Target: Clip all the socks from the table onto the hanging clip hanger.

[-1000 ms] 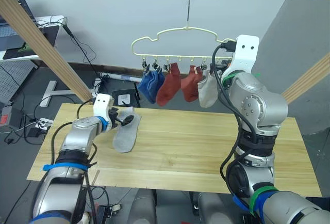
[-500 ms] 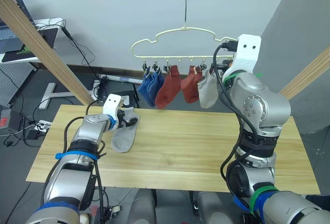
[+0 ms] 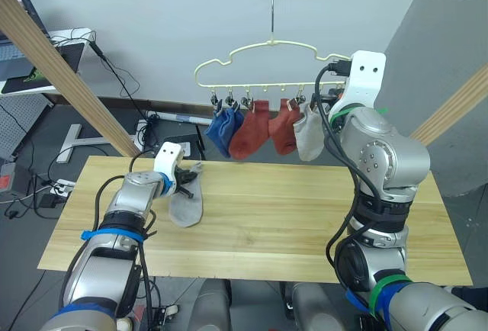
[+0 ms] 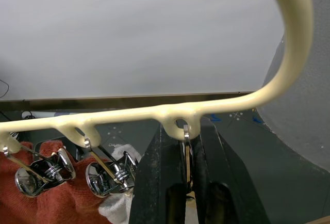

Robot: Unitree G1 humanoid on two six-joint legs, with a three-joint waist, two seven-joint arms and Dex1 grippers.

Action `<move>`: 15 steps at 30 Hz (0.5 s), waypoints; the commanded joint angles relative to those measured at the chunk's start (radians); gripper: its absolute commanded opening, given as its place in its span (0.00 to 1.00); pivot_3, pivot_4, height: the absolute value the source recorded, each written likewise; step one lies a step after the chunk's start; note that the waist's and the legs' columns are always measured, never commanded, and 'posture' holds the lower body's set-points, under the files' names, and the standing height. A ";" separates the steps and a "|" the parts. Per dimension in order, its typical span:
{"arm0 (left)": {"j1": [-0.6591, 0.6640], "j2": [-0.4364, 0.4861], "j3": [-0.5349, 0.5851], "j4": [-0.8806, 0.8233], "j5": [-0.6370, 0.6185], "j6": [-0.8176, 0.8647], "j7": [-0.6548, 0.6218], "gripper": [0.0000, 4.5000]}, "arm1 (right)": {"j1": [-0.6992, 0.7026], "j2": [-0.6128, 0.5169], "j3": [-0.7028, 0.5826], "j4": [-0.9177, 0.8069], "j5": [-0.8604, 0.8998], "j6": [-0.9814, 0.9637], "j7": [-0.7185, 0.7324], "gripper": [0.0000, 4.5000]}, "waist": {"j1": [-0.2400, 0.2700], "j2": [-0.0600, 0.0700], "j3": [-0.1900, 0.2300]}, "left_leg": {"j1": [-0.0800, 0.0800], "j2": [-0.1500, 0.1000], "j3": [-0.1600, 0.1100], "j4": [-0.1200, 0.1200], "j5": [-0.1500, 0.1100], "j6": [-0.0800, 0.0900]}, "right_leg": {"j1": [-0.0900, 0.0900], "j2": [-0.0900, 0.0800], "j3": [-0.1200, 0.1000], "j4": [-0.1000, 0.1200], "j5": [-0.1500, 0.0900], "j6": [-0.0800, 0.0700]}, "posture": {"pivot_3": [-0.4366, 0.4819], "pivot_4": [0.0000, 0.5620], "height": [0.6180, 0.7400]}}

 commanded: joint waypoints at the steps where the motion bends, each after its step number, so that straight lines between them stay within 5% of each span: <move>1: 0.055 -0.011 0.000 -0.109 -0.043 0.068 -0.075 0.00 | -0.025 0.002 -0.006 -0.048 0.006 0.008 0.001 0.00 | 0.000 0.000 0.000 | 0.000 0.000 0.000 0.000 0.000 0.000 | 0.000 0.000 0.000 0.000 0.000 0.000 | 0.46 0.50 1.00; 9: 0.060 -0.054 -0.009 -0.480 -0.181 0.254 -0.202 0.00 | -0.048 0.015 -0.016 -0.052 0.009 0.028 -0.002 0.00 | 0.005 0.000 0.000 | -0.003 0.000 -0.002 0.000 0.000 0.000 | -0.001 0.000 -0.002 -0.004 0.000 0.000 | 0.46 0.50 1.00; 15: -0.045 -0.120 -0.041 -0.580 -0.235 0.330 -0.213 0.00 | -0.063 0.028 -0.021 -0.059 0.008 0.044 -0.006 0.00 | 0.001 0.000 0.000 | -0.004 0.000 -0.001 0.000 0.000 0.000 | -0.001 0.000 -0.002 -0.005 0.000 0.000 | 0.45 0.50 1.00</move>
